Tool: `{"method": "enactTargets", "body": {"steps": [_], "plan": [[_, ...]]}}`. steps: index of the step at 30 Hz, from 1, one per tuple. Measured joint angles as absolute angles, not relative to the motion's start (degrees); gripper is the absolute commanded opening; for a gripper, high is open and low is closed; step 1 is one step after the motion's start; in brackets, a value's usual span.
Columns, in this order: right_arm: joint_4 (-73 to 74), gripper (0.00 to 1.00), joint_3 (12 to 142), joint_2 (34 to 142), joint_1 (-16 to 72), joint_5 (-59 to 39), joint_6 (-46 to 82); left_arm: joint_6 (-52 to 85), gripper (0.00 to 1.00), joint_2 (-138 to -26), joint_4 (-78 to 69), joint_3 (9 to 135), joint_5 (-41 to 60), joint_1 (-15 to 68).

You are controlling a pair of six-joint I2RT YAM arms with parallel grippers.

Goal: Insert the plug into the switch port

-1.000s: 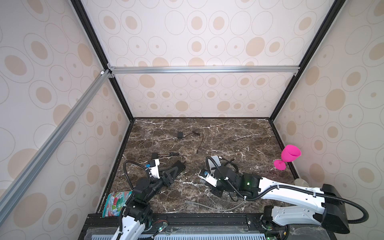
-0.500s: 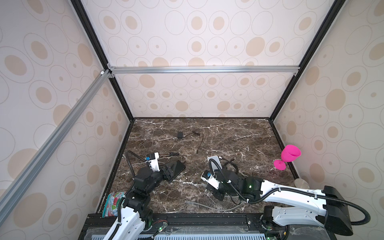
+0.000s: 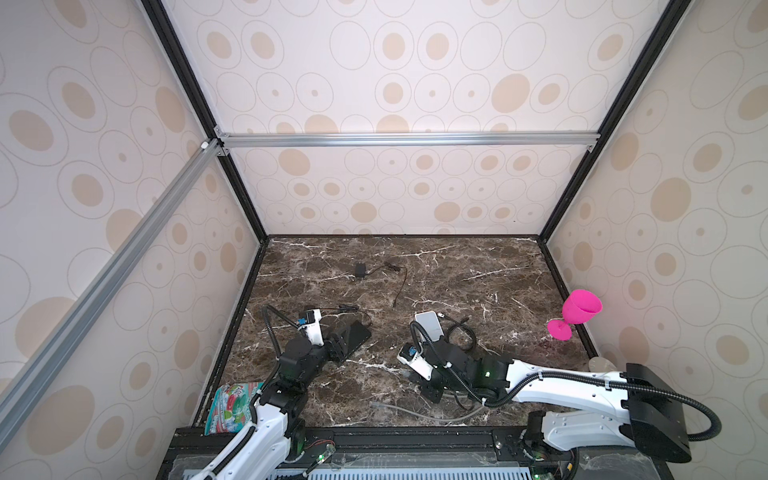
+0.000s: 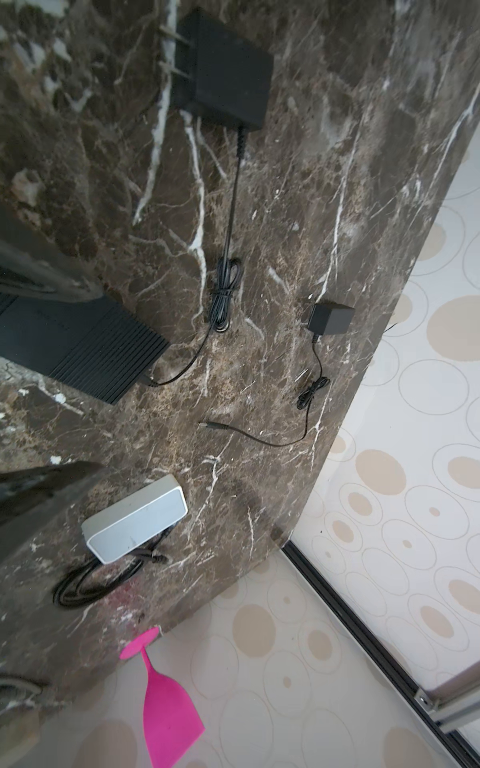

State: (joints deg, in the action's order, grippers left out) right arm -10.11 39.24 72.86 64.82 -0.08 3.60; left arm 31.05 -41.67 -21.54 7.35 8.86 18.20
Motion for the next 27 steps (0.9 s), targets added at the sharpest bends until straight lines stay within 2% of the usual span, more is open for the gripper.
{"method": "enactTargets", "body": {"steps": [4, 12, 22, 27], "plan": [[-10.85, 0.00, 40.07, 76.05, 64.82, -0.95, 3.62, 27.81, 0.65, -49.15, -25.28, 7.51, 8.86, 18.22], [-13.74, 0.00, 41.10, 75.72, 64.82, -2.72, 3.53, 25.91, 0.68, -61.45, -26.92, 10.94, 11.16, 18.06], [-18.24, 0.00, 41.43, 69.12, 64.82, -2.92, 4.71, 24.40, 0.71, -63.61, -29.50, 12.10, 10.76, 17.39], [-17.65, 0.00, 37.85, 64.79, 64.82, -1.30, 4.86, 24.03, 0.70, -69.12, -32.71, 14.35, 11.11, 16.34]]}}
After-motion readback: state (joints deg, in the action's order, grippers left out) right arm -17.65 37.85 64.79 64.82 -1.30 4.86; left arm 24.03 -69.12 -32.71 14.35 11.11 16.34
